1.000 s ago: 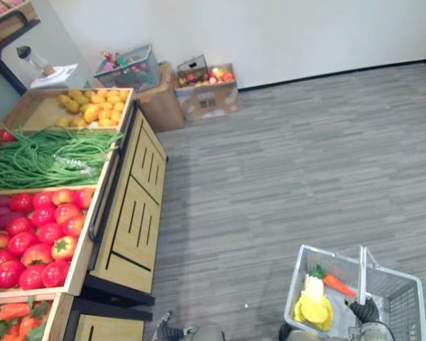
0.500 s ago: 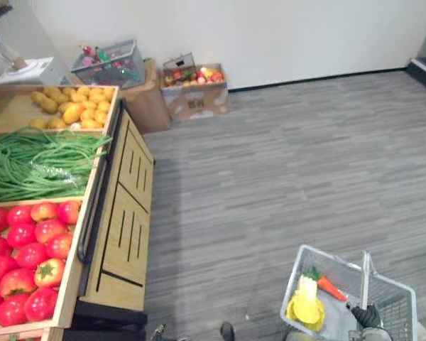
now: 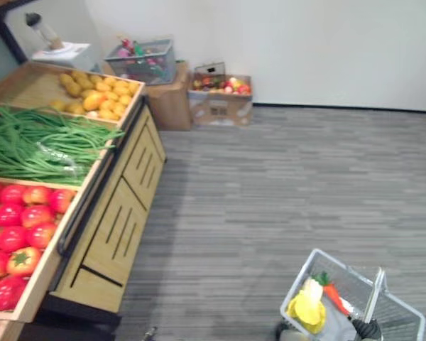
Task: Pick vegetable in the basket
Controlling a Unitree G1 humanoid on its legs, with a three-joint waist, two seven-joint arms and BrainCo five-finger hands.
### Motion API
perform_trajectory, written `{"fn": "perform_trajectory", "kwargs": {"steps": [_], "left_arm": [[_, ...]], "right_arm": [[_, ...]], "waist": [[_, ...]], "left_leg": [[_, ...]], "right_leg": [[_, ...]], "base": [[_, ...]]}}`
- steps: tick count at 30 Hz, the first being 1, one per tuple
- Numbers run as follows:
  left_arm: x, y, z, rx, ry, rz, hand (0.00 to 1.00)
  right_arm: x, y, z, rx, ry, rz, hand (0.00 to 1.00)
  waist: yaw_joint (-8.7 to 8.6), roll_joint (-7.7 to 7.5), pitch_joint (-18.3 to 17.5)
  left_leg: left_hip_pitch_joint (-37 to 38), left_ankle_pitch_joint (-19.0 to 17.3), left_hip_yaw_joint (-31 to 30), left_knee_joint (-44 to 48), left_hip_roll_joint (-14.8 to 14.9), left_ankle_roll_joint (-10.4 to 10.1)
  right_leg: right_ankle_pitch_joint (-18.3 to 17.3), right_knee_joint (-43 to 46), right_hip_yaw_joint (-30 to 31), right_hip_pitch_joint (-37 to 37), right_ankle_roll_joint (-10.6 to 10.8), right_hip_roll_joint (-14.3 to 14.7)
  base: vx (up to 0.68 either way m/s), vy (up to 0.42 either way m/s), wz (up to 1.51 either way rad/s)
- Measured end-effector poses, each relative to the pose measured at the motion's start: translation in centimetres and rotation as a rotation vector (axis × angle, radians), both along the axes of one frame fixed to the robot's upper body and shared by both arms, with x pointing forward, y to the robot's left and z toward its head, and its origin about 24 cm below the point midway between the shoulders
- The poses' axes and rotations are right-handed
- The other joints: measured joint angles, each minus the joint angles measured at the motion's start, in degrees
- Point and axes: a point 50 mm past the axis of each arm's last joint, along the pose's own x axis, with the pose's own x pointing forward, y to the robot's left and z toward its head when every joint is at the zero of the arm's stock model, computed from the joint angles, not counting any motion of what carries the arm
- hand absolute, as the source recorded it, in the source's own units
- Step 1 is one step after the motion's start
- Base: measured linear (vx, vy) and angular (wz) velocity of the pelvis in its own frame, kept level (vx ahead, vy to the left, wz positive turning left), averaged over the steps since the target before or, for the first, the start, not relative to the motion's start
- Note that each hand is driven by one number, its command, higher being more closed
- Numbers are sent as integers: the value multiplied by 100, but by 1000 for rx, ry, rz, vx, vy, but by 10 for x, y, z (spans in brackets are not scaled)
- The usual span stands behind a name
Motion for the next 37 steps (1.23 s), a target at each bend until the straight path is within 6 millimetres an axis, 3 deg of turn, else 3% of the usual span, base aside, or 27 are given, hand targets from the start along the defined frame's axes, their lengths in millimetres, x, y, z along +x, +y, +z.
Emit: {"fn": "perform_trajectory", "kwargs": {"steps": [1, 3, 5, 9, 15, 20, 23, 25, 28, 33, 37], "left_arm": [[-1, -4, -1, -11, 4, 2, 0], [-2, -2, -1, -8, 4, 4, 0], [-1, -1, 0, -10, -1, 10, 0], [5, -2, 0, -35, -23, 40, 0], [0, -3, -1, -72, -35, 156, 0], [-5, -8, -3, -125, -40, 243, 0], [-13, -10, -6, -187, -32, 369, 0], [-21, -10, -7, -225, -24, 450, 0], [-29, -9, -9, -263, -6, 502, 0], [-36, -12, -11, -301, 27, 508, 0], [-33, -13, -11, -310, 29, 486, 0]], "right_arm": [[4, -2, 1, -4, -7, 4, 100], [3, 0, 0, 2, 3, 11, 100], [-2, 1, -2, 7, 23, 10, 100], [-8, 2, -5, 16, 41, 0, 100], [-10, 3, -6, 42, 32, -30, 100], [-22, 8, -12, 116, 33, -103, 100], [-35, 14, -18, 192, 28, -204, 100], [-46, 20, -22, 253, 33, -276, 100], [-66, 26, -27, 324, 33, -409, 100], [-92, 28, -32, 387, 70, -594, 100], [-102, 30, -33, 409, 66, -663, 100]], "waist": [[5, 160, -3], [-2, 217, -7], [-12, 191, -1], [-85, 114, 19], [-144, 187, -20], [-161, 210, -28], [-177, 234, -41], [-185, 165, -60], [-201, 123, -93], [-292, 140, -147], [-306, 176, -161]], "left_leg": [[-1, 63, -9, 4, 178, -108], [-12, 194, -20, 109, 345, -256], [-116, 284, -36, 396, 440, -275], [-285, 571, 236, 657, 431, -221], [-15, 914, 814, -119, 429, -223], [222, 907, 1139, -669, 385, -226], [334, 650, 1379, -803, 318, -211], [356, 519, 1537, -750, 191, -94], [419, 412, 1649, -700, 71, -86], [537, 416, 1736, -711, 57, -88], [638, 414, 1752, -724, 72, -92]], "right_leg": [[-26, -55, -72, 59, -97, 171], [-51, -160, -180, 201, -238, 342], [-72, -273, -331, 373, -334, 440], [-82, -416, -502, 535, -397, 375], [265, -929, -477, 687, -443, 383], [521, -1290, -366, 726, -353, 404], [745, -1636, -256, 835, -230, 356], [932, -1942, -143, 994, -200, 235], [1022, -2076, -71, 1051, -170, 113], [1074, -2058, 5, 1070, -146, 116], [1082, -2056, 11, 1113, -140, 140]], "base": [[88, -209, 10], [96, -226, 11], [93, -225, 24], [29, -84, 25], [-6, -1, -1], [-62, 61, -10], [-97, 132, -19], [-90, 111, -28], [-41, 77, -22], [38, 27, -12], [53, 8, -3]]}}
